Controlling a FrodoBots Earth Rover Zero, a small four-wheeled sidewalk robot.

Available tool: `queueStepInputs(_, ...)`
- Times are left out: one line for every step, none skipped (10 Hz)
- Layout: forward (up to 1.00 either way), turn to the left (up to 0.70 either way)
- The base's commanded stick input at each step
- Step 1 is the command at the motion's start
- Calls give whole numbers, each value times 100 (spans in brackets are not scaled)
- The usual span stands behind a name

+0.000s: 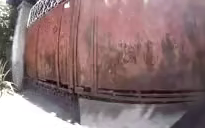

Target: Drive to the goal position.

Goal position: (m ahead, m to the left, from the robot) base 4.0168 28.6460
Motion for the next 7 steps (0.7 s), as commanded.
queueStepInputs(0,25)
queueStepInputs(0,15)
queueStepInputs(0,12)
queueStepInputs(0,24)
queueStepInputs(0,39)
queueStepInputs(0,27)
queueStepInputs(0,11)
